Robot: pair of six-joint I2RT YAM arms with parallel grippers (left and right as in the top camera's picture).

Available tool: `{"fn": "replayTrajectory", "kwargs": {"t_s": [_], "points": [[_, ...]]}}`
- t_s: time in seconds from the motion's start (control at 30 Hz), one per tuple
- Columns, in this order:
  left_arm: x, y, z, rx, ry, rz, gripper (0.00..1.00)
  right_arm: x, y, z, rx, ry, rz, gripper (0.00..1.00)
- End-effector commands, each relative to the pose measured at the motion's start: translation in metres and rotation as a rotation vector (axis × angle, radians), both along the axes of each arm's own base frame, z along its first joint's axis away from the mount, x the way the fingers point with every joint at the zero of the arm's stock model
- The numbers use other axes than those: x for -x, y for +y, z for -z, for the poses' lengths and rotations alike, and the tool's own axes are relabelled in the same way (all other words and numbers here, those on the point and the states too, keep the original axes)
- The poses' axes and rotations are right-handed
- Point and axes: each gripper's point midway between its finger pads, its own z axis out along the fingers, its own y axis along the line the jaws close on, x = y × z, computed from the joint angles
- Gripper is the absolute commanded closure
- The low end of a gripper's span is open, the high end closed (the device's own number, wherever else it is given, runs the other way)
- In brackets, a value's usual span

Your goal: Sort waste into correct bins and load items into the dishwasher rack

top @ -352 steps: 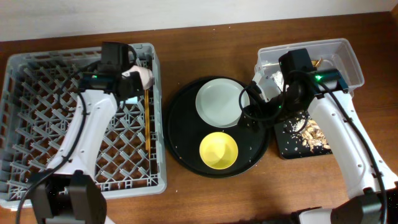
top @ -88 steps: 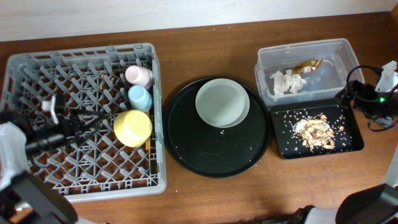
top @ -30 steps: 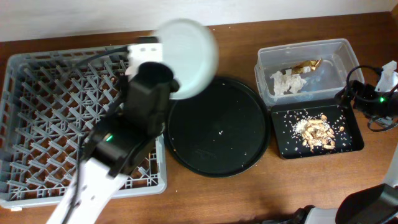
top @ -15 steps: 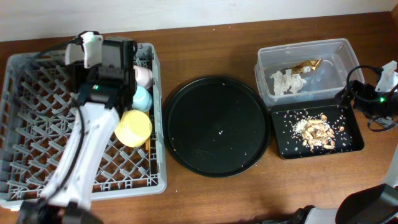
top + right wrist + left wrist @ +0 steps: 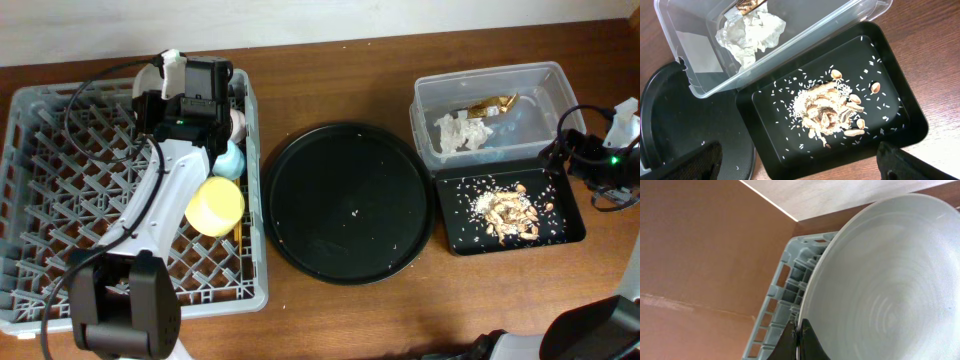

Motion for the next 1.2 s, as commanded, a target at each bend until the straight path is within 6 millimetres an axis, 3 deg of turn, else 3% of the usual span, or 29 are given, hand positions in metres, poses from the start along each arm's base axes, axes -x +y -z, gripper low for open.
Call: {"fn": "replayTrajectory", "kwargs": {"t_s": [0.0, 0.07, 0.1, 0.27, 0.33, 0.5, 0.63, 0.73, 0.9, 0.97, 1.0, 1.17], "points": [[-0.005, -0.003, 0.008, 0.022, 0.023, 0.035, 0.93, -0.001, -0.003, -0.005, 0.016, -0.008, 0.004, 0.01], [-0.005, -0.003, 0.008, 0.021, 0.026, 0.035, 0.89, -0.001, -0.003, -0.005, 0.016, -0.008, 0.004, 0.01], [-0.005, -0.003, 0.008, 0.021, 0.026, 0.035, 0.81, -0.001, -0.003, -0.005, 0.016, -0.008, 0.004, 0.01], [-0.006, -0.003, 0.004, 0.025, 0.007, 0.034, 0.3, -0.001, -0.003, -0.005, 0.016, -0.008, 0.004, 0.01], [-0.004, -0.003, -0.01, 0.047, -0.054, 0.027, 0.01, -0.001, -0.003, -0.005, 0.016, -0.008, 0.004, 0.01], [0.006, -0.012, -0.053, 0.193, -0.215, 0.08, 0.01, -0.001, -0.003, -0.005, 0.016, -0.008, 0.004, 0.01], [0.029, -0.028, -0.092, 0.456, -0.369, 0.163, 0.01, -0.001, -0.003, -0.005, 0.016, -0.008, 0.004, 0.01], [0.049, -0.033, -0.108, 0.73, -0.434, 0.221, 0.01, -0.001, -0.003, -0.005, 0.016, -0.008, 0.004, 0.01], [0.058, -0.013, -0.103, 1.146, -0.406, 0.322, 0.01, -0.001, -0.003, -0.005, 0.016, -0.008, 0.004, 0.01], [0.061, 0.005, -0.099, 1.187, -0.407, 0.296, 0.01, -0.001, -0.003, -0.005, 0.016, -0.008, 0.004, 0.01], [0.067, 0.024, -0.093, 1.19, -0.414, 0.241, 0.01, -0.001, -0.003, -0.005, 0.016, -0.008, 0.004, 0.01], [0.074, 0.03, -0.084, 1.2, -0.39, 0.2, 0.01, -0.001, -0.003, -0.005, 0.016, -0.008, 0.004, 0.01]]}}
